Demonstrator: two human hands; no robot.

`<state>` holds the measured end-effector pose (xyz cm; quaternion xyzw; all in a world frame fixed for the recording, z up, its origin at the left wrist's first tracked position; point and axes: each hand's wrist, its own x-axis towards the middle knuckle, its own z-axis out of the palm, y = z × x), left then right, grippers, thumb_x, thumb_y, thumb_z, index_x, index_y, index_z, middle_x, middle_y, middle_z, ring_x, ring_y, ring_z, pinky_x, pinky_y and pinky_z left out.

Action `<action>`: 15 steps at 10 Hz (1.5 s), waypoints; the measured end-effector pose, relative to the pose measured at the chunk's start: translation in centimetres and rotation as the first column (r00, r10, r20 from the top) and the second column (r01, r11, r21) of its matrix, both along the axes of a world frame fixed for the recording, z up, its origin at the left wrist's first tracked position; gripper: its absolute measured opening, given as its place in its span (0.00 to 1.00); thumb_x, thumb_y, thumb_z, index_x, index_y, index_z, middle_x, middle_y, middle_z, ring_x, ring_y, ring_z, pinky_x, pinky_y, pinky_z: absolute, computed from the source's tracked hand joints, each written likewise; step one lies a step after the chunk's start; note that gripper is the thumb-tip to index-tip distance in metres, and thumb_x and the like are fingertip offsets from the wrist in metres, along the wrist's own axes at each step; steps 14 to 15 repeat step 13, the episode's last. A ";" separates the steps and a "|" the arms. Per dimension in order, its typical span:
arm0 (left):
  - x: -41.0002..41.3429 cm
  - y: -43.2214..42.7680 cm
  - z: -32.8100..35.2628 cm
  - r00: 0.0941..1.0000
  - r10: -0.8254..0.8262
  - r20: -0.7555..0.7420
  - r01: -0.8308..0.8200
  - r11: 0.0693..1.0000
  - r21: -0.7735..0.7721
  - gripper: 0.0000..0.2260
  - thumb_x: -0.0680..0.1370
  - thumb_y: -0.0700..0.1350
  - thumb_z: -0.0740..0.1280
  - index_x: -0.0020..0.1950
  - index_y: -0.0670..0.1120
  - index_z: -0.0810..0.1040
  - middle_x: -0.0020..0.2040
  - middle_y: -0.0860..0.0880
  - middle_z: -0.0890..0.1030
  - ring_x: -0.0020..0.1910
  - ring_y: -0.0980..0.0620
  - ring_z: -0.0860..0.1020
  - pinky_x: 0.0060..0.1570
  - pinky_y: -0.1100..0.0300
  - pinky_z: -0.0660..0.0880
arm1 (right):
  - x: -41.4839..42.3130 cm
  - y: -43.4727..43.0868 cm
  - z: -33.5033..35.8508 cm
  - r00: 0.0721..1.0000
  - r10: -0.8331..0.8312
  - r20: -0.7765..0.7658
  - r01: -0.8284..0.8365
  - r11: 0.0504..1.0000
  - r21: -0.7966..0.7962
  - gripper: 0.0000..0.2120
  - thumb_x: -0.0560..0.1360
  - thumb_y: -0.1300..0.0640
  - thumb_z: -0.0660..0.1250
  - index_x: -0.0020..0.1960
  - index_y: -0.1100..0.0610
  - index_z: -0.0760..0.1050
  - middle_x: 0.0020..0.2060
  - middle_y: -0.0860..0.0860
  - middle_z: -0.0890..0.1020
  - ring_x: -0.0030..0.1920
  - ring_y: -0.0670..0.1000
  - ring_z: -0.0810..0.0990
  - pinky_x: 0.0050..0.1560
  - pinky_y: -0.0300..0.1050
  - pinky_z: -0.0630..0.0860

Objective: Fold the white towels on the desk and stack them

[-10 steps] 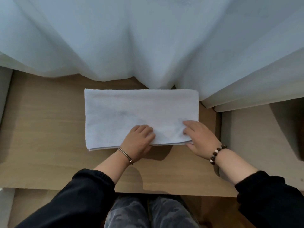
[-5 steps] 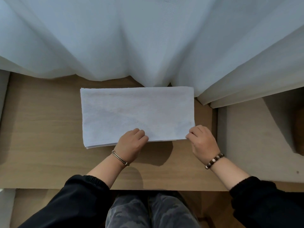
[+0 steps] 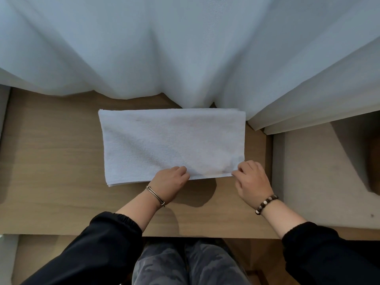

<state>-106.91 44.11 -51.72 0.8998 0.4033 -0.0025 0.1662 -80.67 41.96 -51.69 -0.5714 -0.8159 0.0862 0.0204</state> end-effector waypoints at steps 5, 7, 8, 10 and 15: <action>-1.5 4.5 -3.8 0.812 0.567 -0.138 -0.573 0.820 -0.004 0.29 0.79 0.57 0.53 0.76 0.54 0.46 0.78 0.47 0.44 0.76 0.45 0.42 0.70 0.39 0.42 | -7.8 7.3 0.3 0.958 -0.285 -0.019 0.282 0.955 -0.086 0.23 0.76 0.54 0.61 0.70 0.60 0.68 0.69 0.61 0.67 0.70 0.61 0.65 0.70 0.59 0.60; -1.3 3.9 -5.8 0.814 0.576 -0.077 -0.571 0.817 0.082 0.29 0.76 0.57 0.50 0.76 0.54 0.48 0.77 0.48 0.46 0.76 0.45 0.45 0.69 0.42 0.39 | -6.4 8.5 -4.3 0.937 -0.283 0.207 0.321 0.929 -0.186 0.30 0.79 0.46 0.44 0.74 0.51 0.33 0.76 0.54 0.38 0.75 0.51 0.35 0.72 0.59 0.37; -1.1 3.4 -6.1 0.813 0.577 -0.075 -0.569 0.816 0.105 0.30 0.76 0.57 0.51 0.76 0.53 0.48 0.77 0.48 0.47 0.76 0.44 0.47 0.70 0.42 0.38 | -5.4 7.5 -4.8 0.942 -0.300 0.148 0.322 0.932 -0.164 0.30 0.77 0.47 0.43 0.76 0.52 0.39 0.77 0.53 0.42 0.75 0.49 0.38 0.72 0.60 0.41; -1.0 4.4 -5.7 0.795 0.583 -0.170 -0.582 0.811 0.062 0.29 0.76 0.59 0.45 0.75 0.56 0.41 0.76 0.50 0.40 0.76 0.48 0.40 0.69 0.42 0.36 | -4.9 8.6 -4.5 0.949 -0.291 0.122 0.310 0.932 -0.188 0.29 0.77 0.50 0.46 0.78 0.54 0.50 0.77 0.53 0.49 0.77 0.51 0.45 0.73 0.59 0.45; -2.4 4.6 -2.0 0.786 0.572 -0.234 -0.592 0.805 -0.020 0.29 0.80 0.55 0.51 0.78 0.54 0.42 0.78 0.48 0.40 0.76 0.47 0.38 0.70 0.39 0.41 | -9.4 9.0 -0.7 0.977 -0.214 -0.013 0.205 0.951 -0.231 0.27 0.81 0.51 0.48 0.78 0.55 0.47 0.77 0.54 0.44 0.77 0.52 0.41 0.72 0.51 0.35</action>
